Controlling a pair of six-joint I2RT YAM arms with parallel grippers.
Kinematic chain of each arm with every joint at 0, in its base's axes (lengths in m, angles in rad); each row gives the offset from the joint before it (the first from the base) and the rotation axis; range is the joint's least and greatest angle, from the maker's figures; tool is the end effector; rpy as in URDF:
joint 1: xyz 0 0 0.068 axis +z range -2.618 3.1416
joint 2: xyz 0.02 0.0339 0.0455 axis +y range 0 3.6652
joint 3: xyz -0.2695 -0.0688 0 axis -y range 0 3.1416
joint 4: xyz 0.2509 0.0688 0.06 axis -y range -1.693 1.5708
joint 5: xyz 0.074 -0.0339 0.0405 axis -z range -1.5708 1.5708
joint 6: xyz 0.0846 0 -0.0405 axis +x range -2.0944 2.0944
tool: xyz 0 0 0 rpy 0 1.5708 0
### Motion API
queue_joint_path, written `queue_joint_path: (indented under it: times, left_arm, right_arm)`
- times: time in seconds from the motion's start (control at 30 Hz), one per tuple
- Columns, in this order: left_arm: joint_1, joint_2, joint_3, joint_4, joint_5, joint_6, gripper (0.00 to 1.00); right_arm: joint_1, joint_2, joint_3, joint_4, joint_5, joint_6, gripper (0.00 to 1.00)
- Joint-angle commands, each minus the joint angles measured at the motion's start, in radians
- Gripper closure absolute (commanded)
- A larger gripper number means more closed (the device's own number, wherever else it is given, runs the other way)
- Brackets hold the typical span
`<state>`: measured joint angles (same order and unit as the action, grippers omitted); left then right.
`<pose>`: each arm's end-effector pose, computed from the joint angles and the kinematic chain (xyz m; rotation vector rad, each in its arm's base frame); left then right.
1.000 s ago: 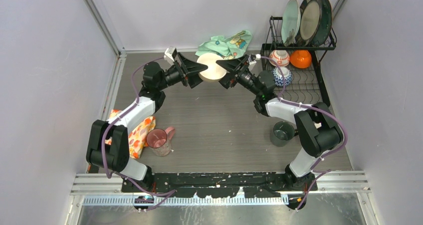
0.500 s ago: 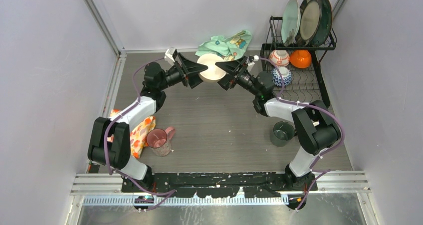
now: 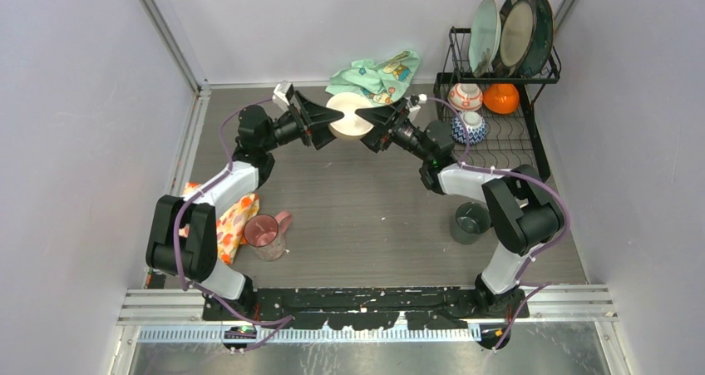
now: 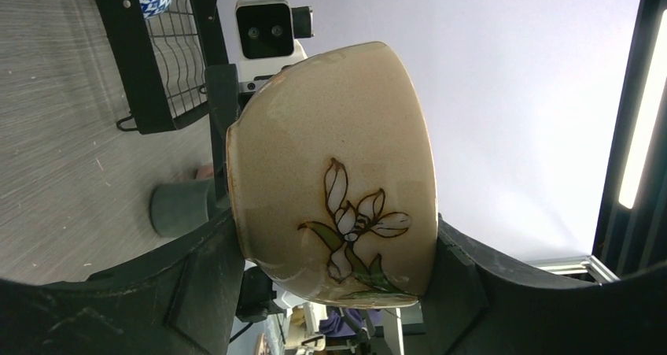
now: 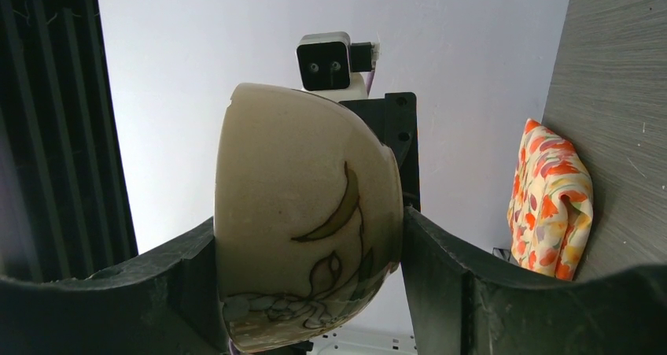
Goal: Load the mixed dishes into the dish rack
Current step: Turn the bowl upside down on the dish rack.
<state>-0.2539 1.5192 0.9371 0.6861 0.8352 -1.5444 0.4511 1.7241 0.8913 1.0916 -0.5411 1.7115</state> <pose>0.3508 -0.1558 0.3084 -0.3538 1.8630 -1.9477 0.3554 0.2206 0.2721 0.4860 1.6628 2.0813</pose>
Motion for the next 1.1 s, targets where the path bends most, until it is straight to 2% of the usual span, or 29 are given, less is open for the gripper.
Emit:
queue_joint_path:
  times: [0.0, 0.3, 0.47, 0.53, 0.67, 0.77, 0.83, 1.07]
  left_arm:
    - [0.033, -0.022, -0.003, 0.027, -0.029, 0.054, 0.59]
    - [0.043, -0.059, -0.017, -0.065, -0.028, 0.129, 0.49]
    - [0.043, -0.086, -0.027, -0.129, -0.035, 0.178, 0.39]
    - [0.044, -0.094, -0.029, -0.146, -0.037, 0.194, 0.35]
    - [0.045, -0.103, -0.027, -0.169, -0.03, 0.213, 0.17]
    - [0.047, -0.107, -0.025, -0.18, -0.024, 0.222, 0.14]
    - [0.048, -0.111, -0.026, -0.195, -0.015, 0.233, 0.01]
    - [0.065, -0.161, -0.019, -0.355, 0.001, 0.344, 0.0]
  right_arm:
    - [0.005, -0.007, 0.005, 0.161, -0.01, 0.048, 0.46]
    - [0.004, 0.039, 0.003, 0.253, 0.022, 0.089, 0.47]
    - [0.003, 0.046, 0.015, 0.264, 0.035, 0.099, 0.47]
    - [0.004, 0.052, 0.015, 0.259, 0.039, 0.1, 0.48]
    - [0.003, 0.072, 0.015, 0.266, 0.045, 0.108, 0.49]
    - [0.004, 0.085, 0.02, 0.268, 0.046, 0.109, 0.5]
    - [0.004, 0.094, 0.03, 0.259, 0.042, 0.105, 0.5]
    - [-0.014, 0.154, 0.067, 0.285, 0.039, 0.137, 0.53]
